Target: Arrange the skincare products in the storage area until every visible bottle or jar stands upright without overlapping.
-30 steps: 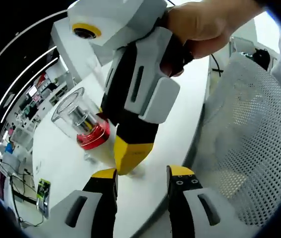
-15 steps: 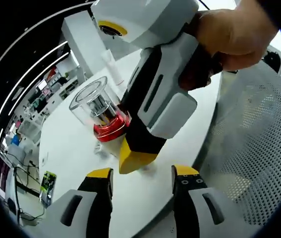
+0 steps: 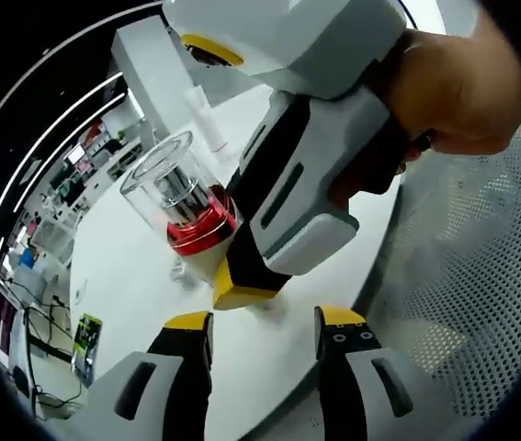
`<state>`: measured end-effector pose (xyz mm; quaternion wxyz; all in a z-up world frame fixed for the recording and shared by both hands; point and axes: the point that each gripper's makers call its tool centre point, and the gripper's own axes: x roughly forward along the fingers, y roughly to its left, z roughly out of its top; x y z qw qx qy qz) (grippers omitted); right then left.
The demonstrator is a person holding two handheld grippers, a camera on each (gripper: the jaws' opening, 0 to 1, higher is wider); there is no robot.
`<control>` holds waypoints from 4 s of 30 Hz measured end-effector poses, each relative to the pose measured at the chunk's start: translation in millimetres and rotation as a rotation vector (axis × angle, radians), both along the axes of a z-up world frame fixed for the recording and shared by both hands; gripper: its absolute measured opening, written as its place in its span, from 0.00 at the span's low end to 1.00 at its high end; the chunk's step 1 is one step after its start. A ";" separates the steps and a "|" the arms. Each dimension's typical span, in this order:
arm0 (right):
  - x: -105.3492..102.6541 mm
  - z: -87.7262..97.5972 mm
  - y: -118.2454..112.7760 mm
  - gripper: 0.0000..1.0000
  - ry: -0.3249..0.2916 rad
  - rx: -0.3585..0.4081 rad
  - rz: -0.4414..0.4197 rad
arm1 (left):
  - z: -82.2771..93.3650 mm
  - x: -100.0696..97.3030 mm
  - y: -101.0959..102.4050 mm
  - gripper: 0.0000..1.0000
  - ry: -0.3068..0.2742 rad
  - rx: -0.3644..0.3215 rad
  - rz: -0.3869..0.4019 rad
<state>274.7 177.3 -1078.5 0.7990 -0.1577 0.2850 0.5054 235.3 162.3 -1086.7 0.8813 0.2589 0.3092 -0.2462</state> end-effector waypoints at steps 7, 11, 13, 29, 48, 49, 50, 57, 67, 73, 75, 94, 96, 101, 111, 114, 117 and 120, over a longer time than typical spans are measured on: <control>8.6 3.1 -5.9 0.24 0.019 0.018 -0.028 | -1.0 -1.1 -0.9 0.38 0.005 0.000 -0.007; 12.0 4.5 -7.0 0.23 0.027 0.022 -0.025 | -0.8 -1.4 -1.1 0.37 0.006 -0.002 -0.010; 13.8 5.2 -9.1 0.23 0.042 0.031 -0.037 | -1.4 -1.9 -1.3 0.36 0.009 -0.002 -0.011; 41.5 35.2 -24.0 0.23 0.070 0.087 -0.091 | -2.3 -2.7 -1.5 0.31 0.017 -0.012 -0.012; 118.1 80.0 -92.8 0.24 0.024 0.149 -0.261 | -5.1 0.0 6.4 0.25 0.031 -0.017 0.029; 122.2 81.5 -97.0 0.24 0.019 0.154 -0.273 | -5.2 0.3 6.6 0.25 0.031 -0.017 0.030; 127.2 82.5 -103.2 0.24 0.019 0.155 -0.287 | -5.3 0.2 6.6 0.25 0.031 -0.017 0.030; 148.5 86.3 -138.2 0.24 0.023 0.155 -0.362 | -5.7 1.0 8.1 0.23 0.032 -0.011 0.034; 171.7 87.0 -185.5 0.24 0.010 0.137 -0.444 | -7.7 1.2 11.0 0.22 0.041 -0.001 0.042; 175.2 86.3 -197.1 0.24 0.012 0.141 -0.466 | -8.9 0.5 11.4 0.21 0.051 0.006 0.043; 175.4 86.0 -198.7 0.24 0.015 0.143 -0.472 | -9.1 0.5 11.1 0.21 0.053 0.002 0.045; 187.9 74.8 -220.7 0.24 0.046 0.133 -0.517 | -8.5 1.6 14.0 0.22 0.051 0.005 0.063; 187.2 73.0 -221.0 0.24 0.048 0.128 -0.513 | -7.5 1.9 12.8 0.22 0.047 -0.001 0.061; 189.1 66.7 -225.9 0.24 0.068 0.122 -0.530 | -6.7 2.6 13.7 0.22 0.043 -0.002 0.067; 202.6 65.3 -237.9 0.24 0.052 0.106 -0.561 | -6.9 3.2 15.6 0.22 0.042 -0.002 0.078; 207.9 64.0 -241.0 0.24 0.051 0.099 -0.566 | -7.0 3.6 16.1 0.22 0.042 -0.003 0.079; 212.9 62.5 -246.0 0.24 0.048 0.097 -0.589 | -8.9 2.4 15.5 0.22 0.050 0.003 0.074; 215.9 60.3 -247.3 0.24 0.052 0.104 -0.600 | -9.3 2.4 16.5 0.22 0.052 0.001 0.079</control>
